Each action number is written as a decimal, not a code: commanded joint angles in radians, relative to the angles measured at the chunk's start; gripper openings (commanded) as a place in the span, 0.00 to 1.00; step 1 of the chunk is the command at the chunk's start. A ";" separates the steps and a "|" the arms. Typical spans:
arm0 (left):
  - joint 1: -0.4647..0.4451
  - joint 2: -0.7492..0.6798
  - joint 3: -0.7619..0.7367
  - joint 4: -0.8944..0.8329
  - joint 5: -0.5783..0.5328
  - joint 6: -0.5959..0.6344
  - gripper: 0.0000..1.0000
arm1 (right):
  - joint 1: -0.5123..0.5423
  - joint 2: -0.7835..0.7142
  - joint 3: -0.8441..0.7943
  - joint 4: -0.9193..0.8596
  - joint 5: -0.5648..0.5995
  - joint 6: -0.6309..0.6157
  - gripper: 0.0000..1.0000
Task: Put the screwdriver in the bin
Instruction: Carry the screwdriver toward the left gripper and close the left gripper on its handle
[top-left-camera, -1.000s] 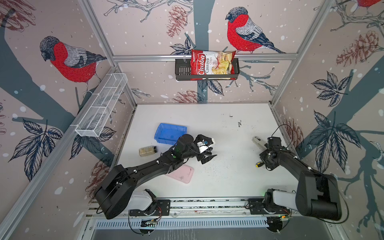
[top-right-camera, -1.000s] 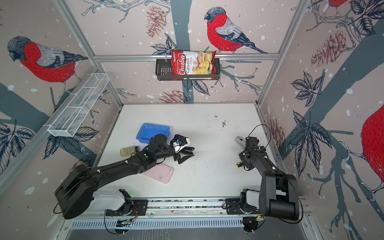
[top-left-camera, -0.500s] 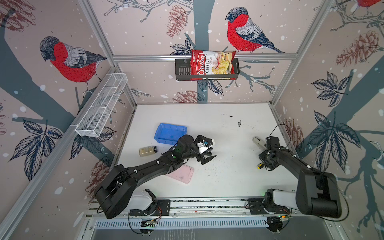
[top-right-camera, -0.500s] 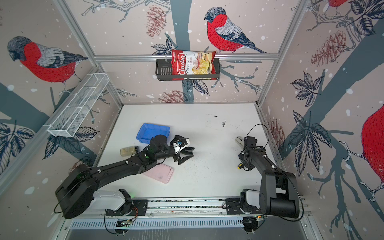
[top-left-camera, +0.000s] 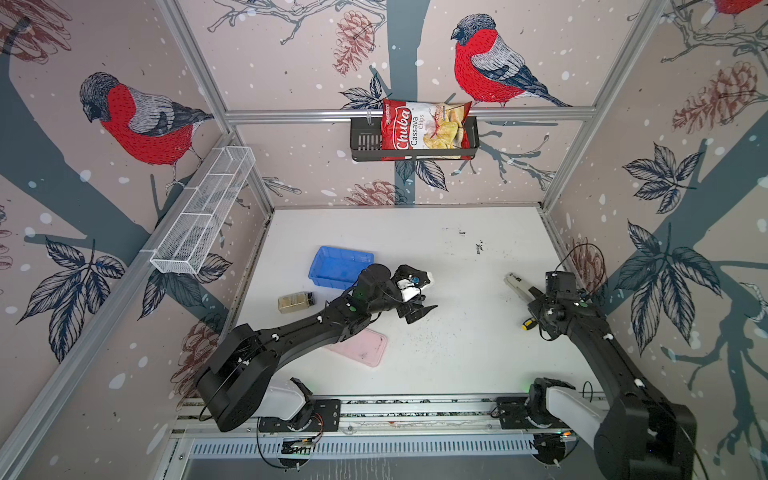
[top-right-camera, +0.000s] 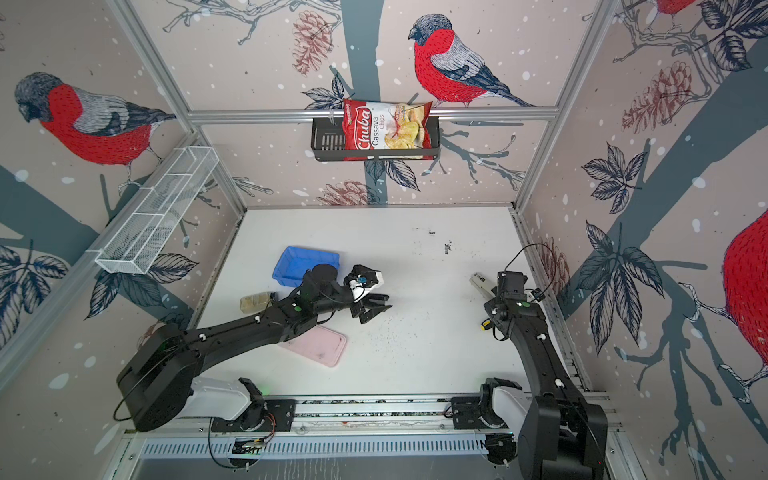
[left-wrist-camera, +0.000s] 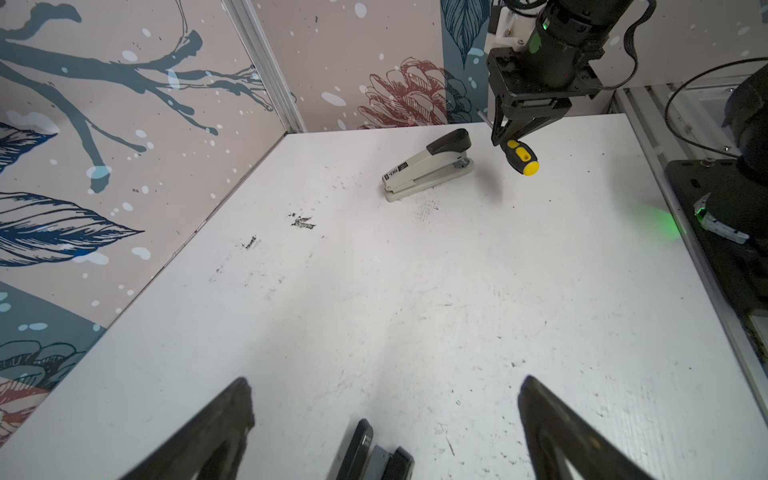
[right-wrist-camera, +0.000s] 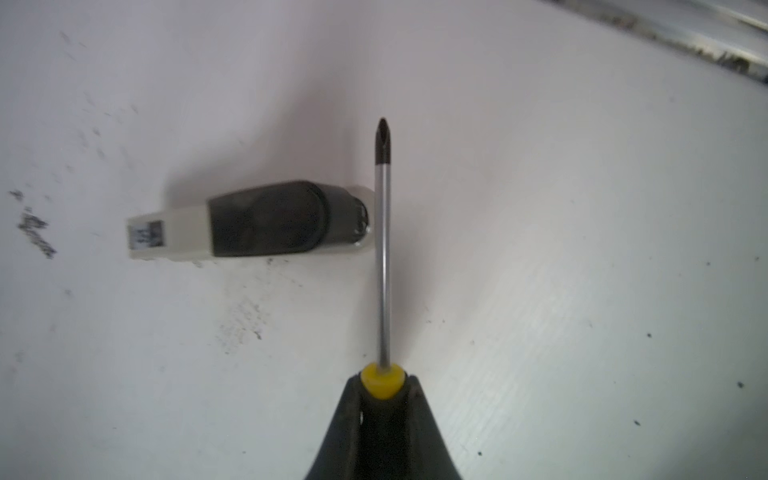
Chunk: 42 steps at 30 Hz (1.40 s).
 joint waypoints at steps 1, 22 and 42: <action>-0.001 0.006 0.023 0.021 -0.020 -0.051 0.98 | 0.002 -0.021 0.052 0.008 0.041 -0.071 0.05; 0.108 0.058 0.132 0.124 -0.158 -0.669 0.98 | 0.249 0.106 0.309 0.497 -0.355 -0.474 0.00; 0.154 0.041 0.125 0.348 0.102 -0.919 0.98 | 0.474 0.380 0.549 0.724 -0.904 -0.578 0.00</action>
